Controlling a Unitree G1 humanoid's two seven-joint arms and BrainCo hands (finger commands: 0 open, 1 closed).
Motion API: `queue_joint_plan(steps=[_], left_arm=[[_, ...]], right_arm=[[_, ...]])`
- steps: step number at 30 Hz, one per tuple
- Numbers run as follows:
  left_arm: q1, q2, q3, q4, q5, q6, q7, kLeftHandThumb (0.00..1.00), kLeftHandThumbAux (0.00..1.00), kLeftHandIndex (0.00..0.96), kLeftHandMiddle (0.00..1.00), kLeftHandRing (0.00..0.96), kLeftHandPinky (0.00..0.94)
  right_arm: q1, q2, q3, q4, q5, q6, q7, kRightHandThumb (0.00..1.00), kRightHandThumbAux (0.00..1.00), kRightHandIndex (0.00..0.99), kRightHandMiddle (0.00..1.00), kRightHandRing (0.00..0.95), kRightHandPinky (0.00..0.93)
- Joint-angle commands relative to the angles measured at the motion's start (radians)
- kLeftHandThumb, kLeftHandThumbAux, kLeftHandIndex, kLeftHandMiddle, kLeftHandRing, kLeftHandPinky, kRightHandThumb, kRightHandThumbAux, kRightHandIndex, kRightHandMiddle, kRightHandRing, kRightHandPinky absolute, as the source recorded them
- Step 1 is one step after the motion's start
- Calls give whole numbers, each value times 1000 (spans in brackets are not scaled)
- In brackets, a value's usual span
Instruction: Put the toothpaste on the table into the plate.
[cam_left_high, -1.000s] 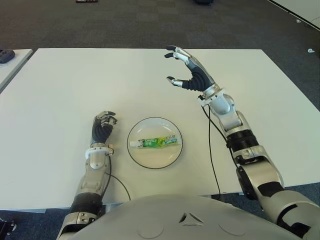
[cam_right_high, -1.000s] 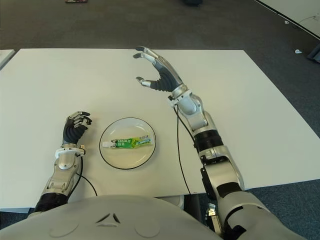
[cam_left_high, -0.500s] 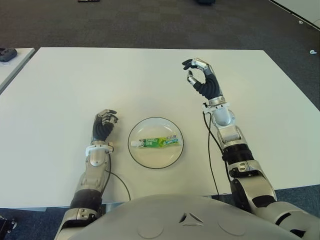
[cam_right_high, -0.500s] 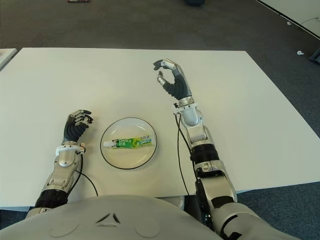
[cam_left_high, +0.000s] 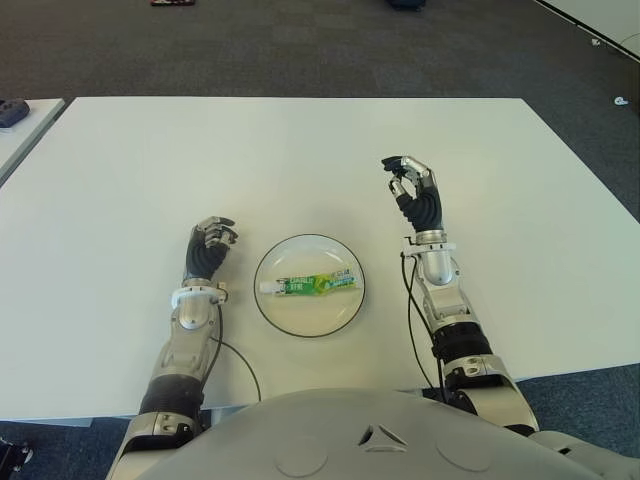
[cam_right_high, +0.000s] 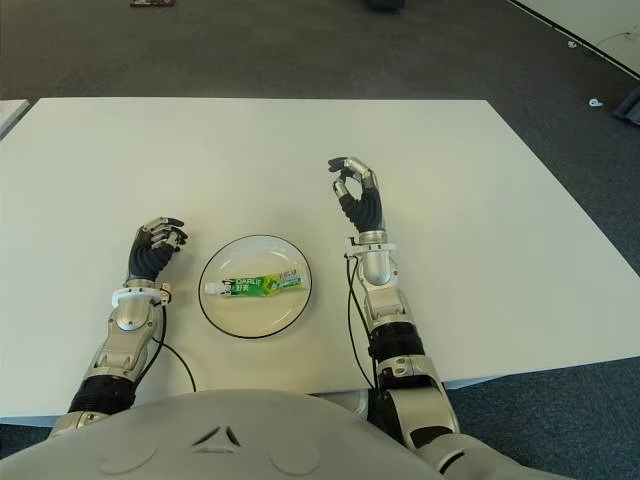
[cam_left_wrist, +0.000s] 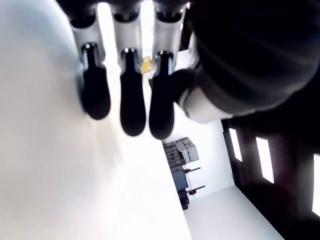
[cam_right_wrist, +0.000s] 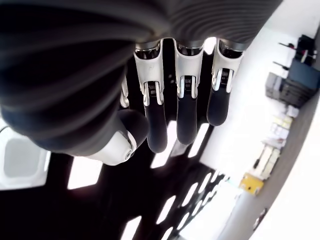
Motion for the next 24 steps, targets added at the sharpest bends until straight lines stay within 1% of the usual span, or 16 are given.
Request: queue_joint_plan(steps=[1, 5, 6, 9, 15, 24], left_arm=[[-18, -3, 1, 6, -17, 13, -19, 704, 719, 428, 547, 549, 510], [-22, -5, 1, 8, -22, 12, -19, 704, 719, 428, 546, 549, 510], [-23, -5, 0, 9, -23, 12, -19, 704, 719, 428, 546, 548, 511], [-25, -7, -1, 9, -24, 15, -18, 704, 719, 428, 546, 548, 509], [-26, -13, -2, 2, -26, 35, -15, 705, 719, 428, 543, 545, 507], [-14, -20, -2, -22, -36, 58, -20, 704, 719, 428, 540, 542, 508]], right_arm=[[9, 8, -16, 43, 20, -16, -15, 695, 732, 424, 421, 392, 367], [11, 5, -25, 90, 16, -38, -26, 692, 733, 425, 433, 401, 381], [13, 5, -29, 103, 16, -41, -29, 692, 733, 426, 438, 405, 405], [16, 6, -35, 129, 21, -42, -31, 691, 732, 426, 445, 414, 418], [27, 17, -46, 162, 35, -30, -32, 691, 730, 425, 441, 415, 418], [57, 35, -49, 170, 13, 16, -87, 694, 730, 424, 425, 402, 415]])
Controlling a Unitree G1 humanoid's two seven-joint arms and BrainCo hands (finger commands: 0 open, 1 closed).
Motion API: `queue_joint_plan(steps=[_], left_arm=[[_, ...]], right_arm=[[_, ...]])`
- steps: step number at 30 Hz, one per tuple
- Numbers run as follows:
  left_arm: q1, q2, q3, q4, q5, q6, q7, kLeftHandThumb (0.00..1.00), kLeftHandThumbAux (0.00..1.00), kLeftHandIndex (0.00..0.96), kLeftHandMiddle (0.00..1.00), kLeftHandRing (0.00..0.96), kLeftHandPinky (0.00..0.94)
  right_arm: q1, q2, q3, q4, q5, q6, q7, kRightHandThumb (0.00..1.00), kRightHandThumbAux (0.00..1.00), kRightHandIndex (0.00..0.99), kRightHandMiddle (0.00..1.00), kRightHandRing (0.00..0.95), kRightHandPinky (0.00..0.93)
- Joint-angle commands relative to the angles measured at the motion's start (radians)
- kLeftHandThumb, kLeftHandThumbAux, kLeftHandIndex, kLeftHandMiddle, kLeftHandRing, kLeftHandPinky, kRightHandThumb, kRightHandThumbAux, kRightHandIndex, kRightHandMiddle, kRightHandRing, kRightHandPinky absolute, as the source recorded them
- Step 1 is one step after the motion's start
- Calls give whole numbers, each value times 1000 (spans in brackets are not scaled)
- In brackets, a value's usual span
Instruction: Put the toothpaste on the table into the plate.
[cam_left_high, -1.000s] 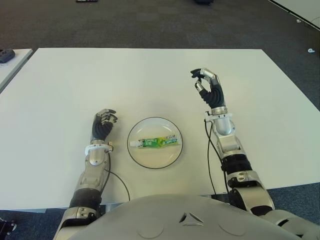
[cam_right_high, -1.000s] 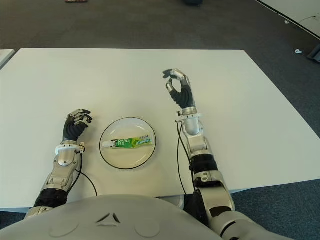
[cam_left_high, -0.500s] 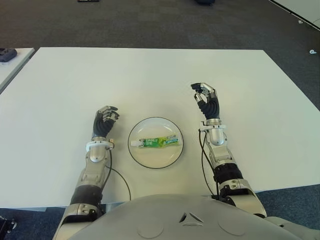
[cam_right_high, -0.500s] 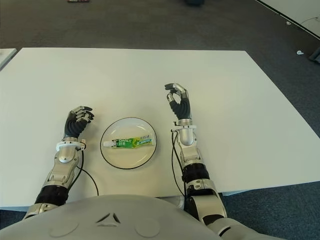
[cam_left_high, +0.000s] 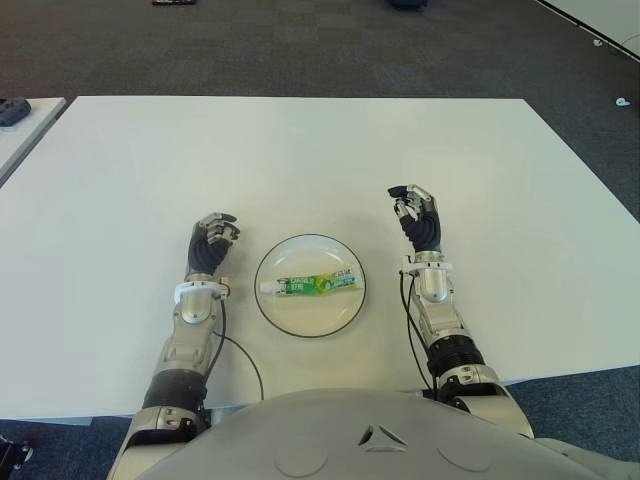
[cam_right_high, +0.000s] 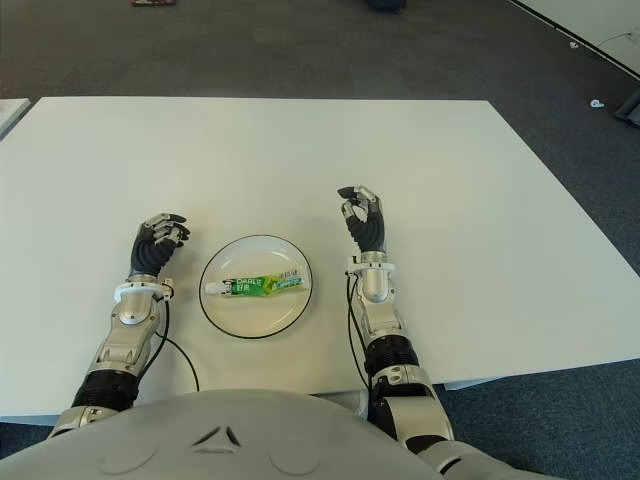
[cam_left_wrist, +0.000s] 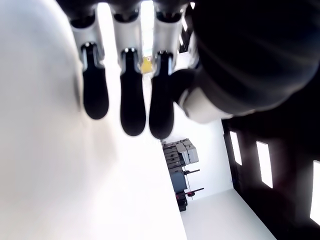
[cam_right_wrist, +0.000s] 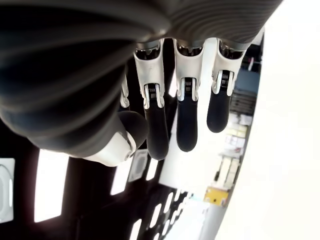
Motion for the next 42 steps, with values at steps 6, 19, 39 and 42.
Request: queue_joint_plan(steps=[6, 19, 39, 42], left_arm=[[12, -5, -2, -23, -16, 24, -21, 704, 719, 428, 539, 544, 508], [32, -6, -6, -31, 1, 21, -7, 706, 720, 428, 553, 557, 522], [60, -8, -10, -66, 35, 33, 2, 706, 719, 430, 567, 574, 534], [64, -10, -10, -69, 34, 30, 3, 705, 719, 430, 566, 573, 533]], right_arm=[[29, 14, 4, -8, -31, 75, -61, 699, 730, 423, 423, 405, 423], [38, -3, 26, -3, -48, 118, -62, 708, 734, 418, 427, 416, 435], [78, 1, 41, -106, -5, 340, 69, 713, 734, 417, 419, 404, 409], [86, 3, 41, -129, 3, 371, 90, 714, 733, 417, 421, 404, 407]])
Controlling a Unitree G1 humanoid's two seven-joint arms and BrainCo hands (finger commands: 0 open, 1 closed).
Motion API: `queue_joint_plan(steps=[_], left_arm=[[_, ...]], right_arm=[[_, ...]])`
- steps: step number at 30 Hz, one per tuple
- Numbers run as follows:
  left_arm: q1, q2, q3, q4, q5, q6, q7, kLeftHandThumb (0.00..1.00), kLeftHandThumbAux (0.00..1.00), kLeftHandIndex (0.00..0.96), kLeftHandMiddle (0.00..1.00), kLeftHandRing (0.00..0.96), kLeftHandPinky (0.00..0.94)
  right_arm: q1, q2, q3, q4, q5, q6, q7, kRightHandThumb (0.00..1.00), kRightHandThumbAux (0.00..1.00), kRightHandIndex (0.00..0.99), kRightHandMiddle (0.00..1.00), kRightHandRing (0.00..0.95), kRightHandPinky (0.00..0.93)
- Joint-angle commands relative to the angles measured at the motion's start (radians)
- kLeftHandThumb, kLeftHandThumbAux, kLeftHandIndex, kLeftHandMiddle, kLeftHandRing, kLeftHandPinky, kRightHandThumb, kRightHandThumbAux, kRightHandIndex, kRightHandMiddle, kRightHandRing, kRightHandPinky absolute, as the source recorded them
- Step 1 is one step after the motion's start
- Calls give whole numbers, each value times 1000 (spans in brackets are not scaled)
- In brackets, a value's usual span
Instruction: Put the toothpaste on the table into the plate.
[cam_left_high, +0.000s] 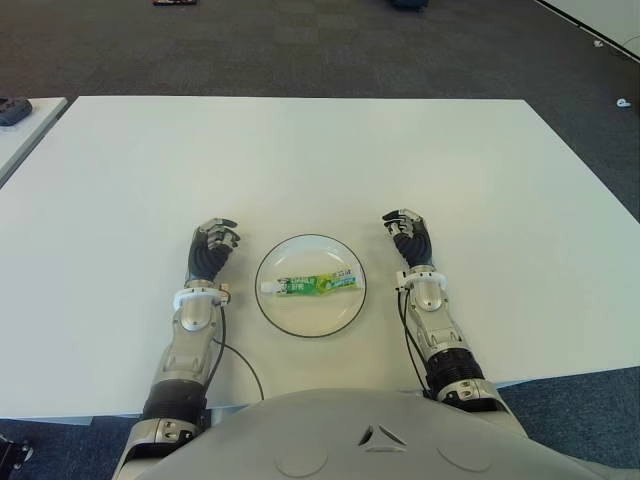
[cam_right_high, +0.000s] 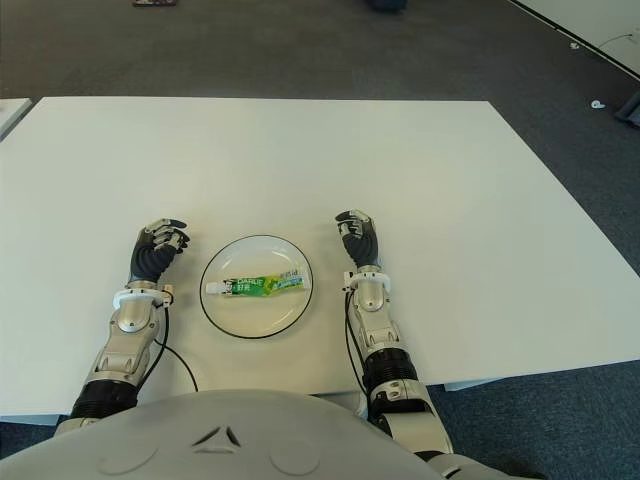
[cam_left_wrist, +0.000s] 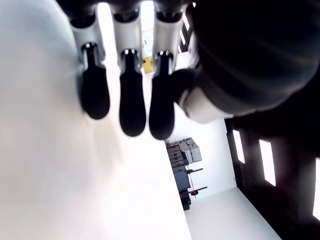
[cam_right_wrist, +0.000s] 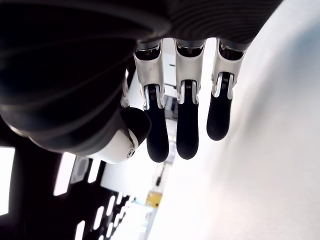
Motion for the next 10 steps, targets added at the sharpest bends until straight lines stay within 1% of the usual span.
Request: queue_joint_plan(steps=[1, 10], left_arm=[[14, -5, -4, -7, 8, 7, 7, 705, 719, 430, 566, 574, 535], [23, -8, -7, -18, 16, 12, 10, 706, 719, 430, 569, 579, 543]], right_arm=[[23, 3, 5, -30, 26, 71, 42, 714, 733, 417, 422, 405, 408], [38, 3, 3, -68, 46, 108, 79, 714, 733, 418, 423, 401, 404]])
